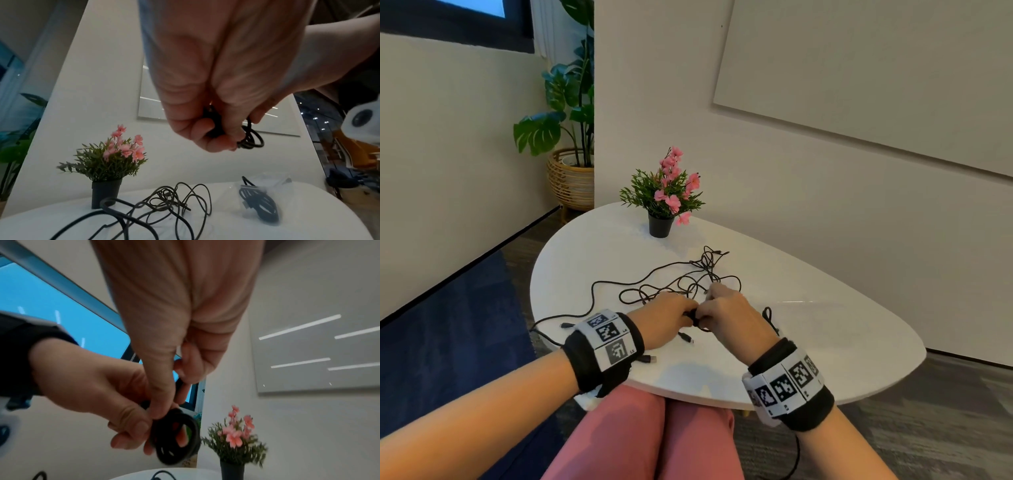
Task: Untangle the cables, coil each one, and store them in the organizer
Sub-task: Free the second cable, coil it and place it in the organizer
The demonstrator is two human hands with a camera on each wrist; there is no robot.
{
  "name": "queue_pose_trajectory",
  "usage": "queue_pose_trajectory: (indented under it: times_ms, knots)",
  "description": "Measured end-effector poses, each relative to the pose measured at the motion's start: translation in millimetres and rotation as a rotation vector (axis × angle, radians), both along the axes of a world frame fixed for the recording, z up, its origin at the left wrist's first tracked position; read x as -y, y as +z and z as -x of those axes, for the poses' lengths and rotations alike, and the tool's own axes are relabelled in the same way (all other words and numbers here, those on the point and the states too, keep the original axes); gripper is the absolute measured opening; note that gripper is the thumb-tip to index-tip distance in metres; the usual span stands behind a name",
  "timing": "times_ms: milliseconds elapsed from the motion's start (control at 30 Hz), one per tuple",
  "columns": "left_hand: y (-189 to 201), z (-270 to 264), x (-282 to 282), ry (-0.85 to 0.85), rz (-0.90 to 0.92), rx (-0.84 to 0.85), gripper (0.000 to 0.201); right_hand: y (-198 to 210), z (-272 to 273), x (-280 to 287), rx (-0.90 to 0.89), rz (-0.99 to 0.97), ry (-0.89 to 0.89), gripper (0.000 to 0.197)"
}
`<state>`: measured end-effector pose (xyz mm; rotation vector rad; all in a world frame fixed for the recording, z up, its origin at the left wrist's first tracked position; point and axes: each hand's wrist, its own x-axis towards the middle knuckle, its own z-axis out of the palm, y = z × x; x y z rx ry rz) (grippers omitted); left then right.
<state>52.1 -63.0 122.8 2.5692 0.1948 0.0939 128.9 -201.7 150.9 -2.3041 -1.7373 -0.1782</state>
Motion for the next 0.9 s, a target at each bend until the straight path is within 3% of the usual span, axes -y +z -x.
queue_pose_trajectory:
  times_ms: [67, 167, 267, 467, 600, 800, 900]
  knots:
    - [-3.8, 0.7, 2.9, -0.048, -0.025, -0.022, 0.016, -2.8, -7.1, 0.6, -0.119, -0.052, 0.009, 0.009]
    - [-8.9, 2.5, 4.0, -0.077, 0.000, 0.002, 0.020, -16.3, -13.5, 2.4, -0.250, -0.235, -0.009, 0.019]
    - [-14.9, 2.2, 1.9, -0.054, 0.009, 0.058, 0.022, -31.2, -14.0, 4.7, -0.209, -0.373, -0.009, 0.019]
    - [-26.2, 2.9, -2.8, -0.018, 0.041, 0.054, 0.015, -49.7, -13.7, 8.7, 0.069, -0.190, -0.032, 0.028]
    - [-35.6, 0.8, -0.7, -0.033, 0.051, 0.057, 0.013, -52.6, -15.2, 13.1, -0.071, -0.105, -0.029, 0.039]
    - [-36.7, -8.2, 9.0, -0.108, -0.097, 0.001, 0.017, -55.7, -20.4, 16.8, -0.218, -0.072, -0.094, 0.018]
    - [-36.5, -14.7, 14.2, -0.126, -0.144, -0.036, 0.019, -61.8, -25.9, 19.3, -0.277, -0.091, -0.154, 0.019]
